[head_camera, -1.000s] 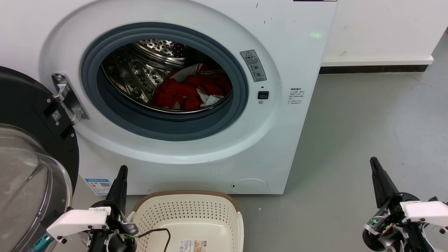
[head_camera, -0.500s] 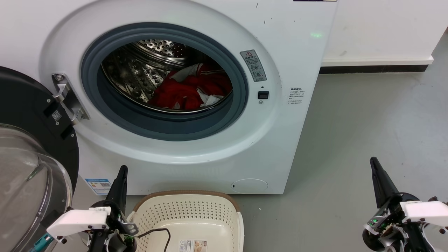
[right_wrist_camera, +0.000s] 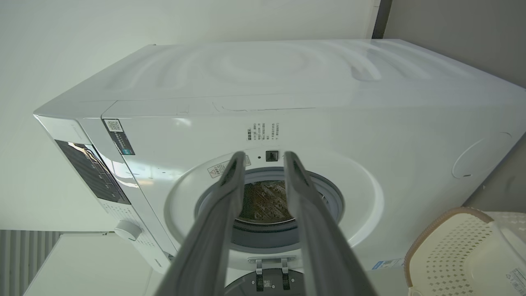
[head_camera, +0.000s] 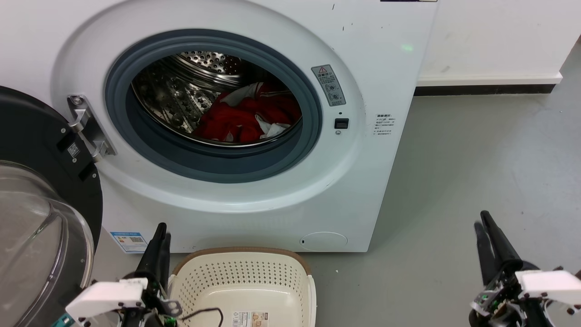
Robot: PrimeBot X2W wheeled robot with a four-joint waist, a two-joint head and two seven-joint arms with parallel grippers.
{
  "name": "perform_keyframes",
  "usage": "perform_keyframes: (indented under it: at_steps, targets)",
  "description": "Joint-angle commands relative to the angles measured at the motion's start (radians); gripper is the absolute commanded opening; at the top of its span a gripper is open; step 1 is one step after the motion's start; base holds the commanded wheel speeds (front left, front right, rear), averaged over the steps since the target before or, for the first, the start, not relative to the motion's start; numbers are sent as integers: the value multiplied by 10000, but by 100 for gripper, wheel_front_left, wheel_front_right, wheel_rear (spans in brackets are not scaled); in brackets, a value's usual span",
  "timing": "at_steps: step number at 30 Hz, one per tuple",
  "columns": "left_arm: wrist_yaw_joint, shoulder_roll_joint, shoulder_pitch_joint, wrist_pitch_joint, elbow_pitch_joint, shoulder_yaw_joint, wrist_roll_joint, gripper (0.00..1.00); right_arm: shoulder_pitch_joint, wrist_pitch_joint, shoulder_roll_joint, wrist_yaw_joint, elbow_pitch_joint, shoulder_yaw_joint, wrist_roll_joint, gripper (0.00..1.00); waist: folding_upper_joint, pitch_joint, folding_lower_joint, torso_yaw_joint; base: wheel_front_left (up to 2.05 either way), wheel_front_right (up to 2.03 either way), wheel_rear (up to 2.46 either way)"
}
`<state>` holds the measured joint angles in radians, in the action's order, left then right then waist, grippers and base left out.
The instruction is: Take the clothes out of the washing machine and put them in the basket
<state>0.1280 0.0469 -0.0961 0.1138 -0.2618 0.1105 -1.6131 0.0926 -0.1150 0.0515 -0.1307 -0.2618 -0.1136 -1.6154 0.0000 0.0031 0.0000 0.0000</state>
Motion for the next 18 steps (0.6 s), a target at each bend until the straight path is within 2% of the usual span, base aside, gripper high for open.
perform_keyframes:
  at_steps: [1,7,18]
  targets:
    - [0,-13,93,-48,-42,-31,19,100,-92,37,-2,0,-60,16,9,100,0,2,0,0,0,0,0]
    - [-12,-9,156,-310,144,-19,570,100,-185,301,-2,0,18,10,273,100,0,4,0,3,0,0,0]
    - [-370,0,289,-832,835,-181,2602,100,-425,825,-1,0,744,-105,2697,100,0,33,0,2,0,0,0]
